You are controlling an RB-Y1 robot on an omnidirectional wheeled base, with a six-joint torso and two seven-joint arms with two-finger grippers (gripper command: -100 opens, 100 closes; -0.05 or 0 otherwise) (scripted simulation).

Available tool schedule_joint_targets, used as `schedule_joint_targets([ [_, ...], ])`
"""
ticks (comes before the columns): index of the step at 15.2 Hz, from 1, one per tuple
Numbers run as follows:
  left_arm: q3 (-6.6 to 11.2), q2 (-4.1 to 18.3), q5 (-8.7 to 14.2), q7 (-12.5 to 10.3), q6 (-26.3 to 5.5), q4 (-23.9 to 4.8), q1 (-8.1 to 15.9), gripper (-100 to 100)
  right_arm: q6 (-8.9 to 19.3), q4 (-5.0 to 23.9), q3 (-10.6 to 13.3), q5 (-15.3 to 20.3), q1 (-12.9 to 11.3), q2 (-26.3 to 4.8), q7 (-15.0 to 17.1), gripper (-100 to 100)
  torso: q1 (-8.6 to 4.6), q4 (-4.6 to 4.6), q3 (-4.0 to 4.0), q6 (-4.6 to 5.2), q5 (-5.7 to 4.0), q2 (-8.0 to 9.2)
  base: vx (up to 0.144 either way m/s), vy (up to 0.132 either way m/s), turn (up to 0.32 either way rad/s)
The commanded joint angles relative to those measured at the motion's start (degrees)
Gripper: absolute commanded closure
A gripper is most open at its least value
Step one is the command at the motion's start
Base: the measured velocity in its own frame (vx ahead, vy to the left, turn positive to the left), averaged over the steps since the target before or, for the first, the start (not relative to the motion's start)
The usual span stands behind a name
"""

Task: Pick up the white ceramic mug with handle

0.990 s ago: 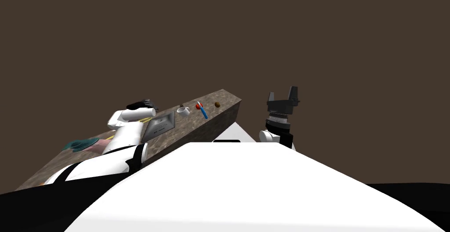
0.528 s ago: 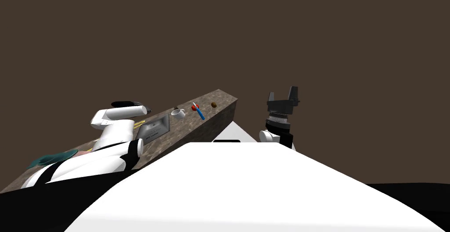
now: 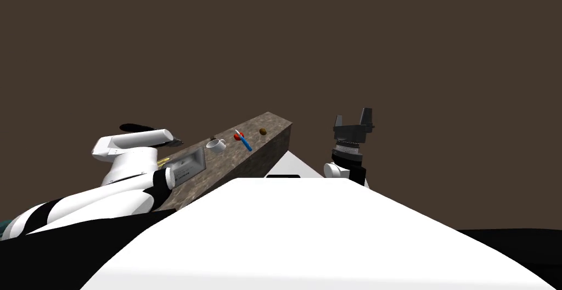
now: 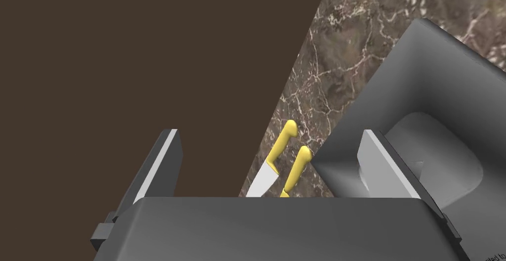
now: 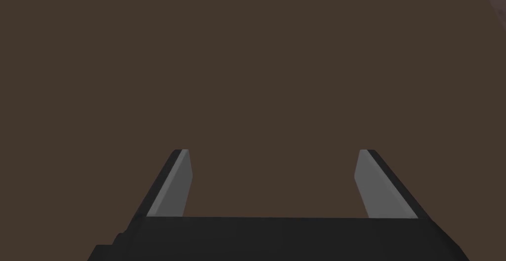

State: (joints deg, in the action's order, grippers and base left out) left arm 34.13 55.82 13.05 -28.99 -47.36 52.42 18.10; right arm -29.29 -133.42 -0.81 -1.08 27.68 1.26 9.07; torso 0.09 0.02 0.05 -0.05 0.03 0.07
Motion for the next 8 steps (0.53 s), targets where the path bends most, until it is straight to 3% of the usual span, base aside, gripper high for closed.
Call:
schedule_joint_targets([
  [1, 1.46, 1.8, 0.2, -1.0, -2.9, -2.9, 2.4, -100, 0.0, 0.0, 0.0, 0.0, 0.0, 0.0, 0.0, 0, 0.00, 0.00, 0.00, 0.00, 0.00, 0.00, -0.018, -0.004, -0.169],
  [3, 1.46, 1.8, 0.2, -1.0, -4.0, -4.7, 2.4, -100, 0.0, 0.0, 0.0, 0.0, 0.0, 0.0, 0.0, 0, -0.03, 0.00, -0.01, 0.09, -0.02, -0.01, -0.017, 0.003, -0.192],
  [4, 2.93, 3.2, 0.4, -2.0, -5.9, -6.8, 4.2, -100, 0.0, 0.0, 0.0, 0.0, 0.0, 0.0, 0.0, 0, -0.02, -0.01, -0.01, 0.05, -0.01, -0.02, -0.019, 0.002, -0.250],
  [5, 2.93, 3.2, 0.4, -2.0, -6.9, -8.0, 4.2, -100, 0.0, 0.0, 0.0, 0.0, 0.0, 0.0, 0.0, 0, -0.02, 0.00, -0.01, 0.10, -0.02, -0.01, -0.021, 0.009, -0.233],
  [7, 2.93, 3.2, 0.4, -2.0, -7.5, -8.3, 4.2, -100, 0.0, 0.0, 0.0, 0.0, 0.0, 0.0, 0.0, 0, 0.02, 0.00, -0.01, 0.02, 0.01, -0.01, -0.011, 0.008, -0.030],
  [8, 4.35, 4.6, 0.6, -3.0, -9.3, -11.4, 5.9, -100, 0.0, 0.0, 0.0, 0.0, 0.0, 0.0, 0.0, 0, 0.02, 0.00, -0.01, 0.00, 0.01, -0.01, -0.013, 0.003, -0.163],
])
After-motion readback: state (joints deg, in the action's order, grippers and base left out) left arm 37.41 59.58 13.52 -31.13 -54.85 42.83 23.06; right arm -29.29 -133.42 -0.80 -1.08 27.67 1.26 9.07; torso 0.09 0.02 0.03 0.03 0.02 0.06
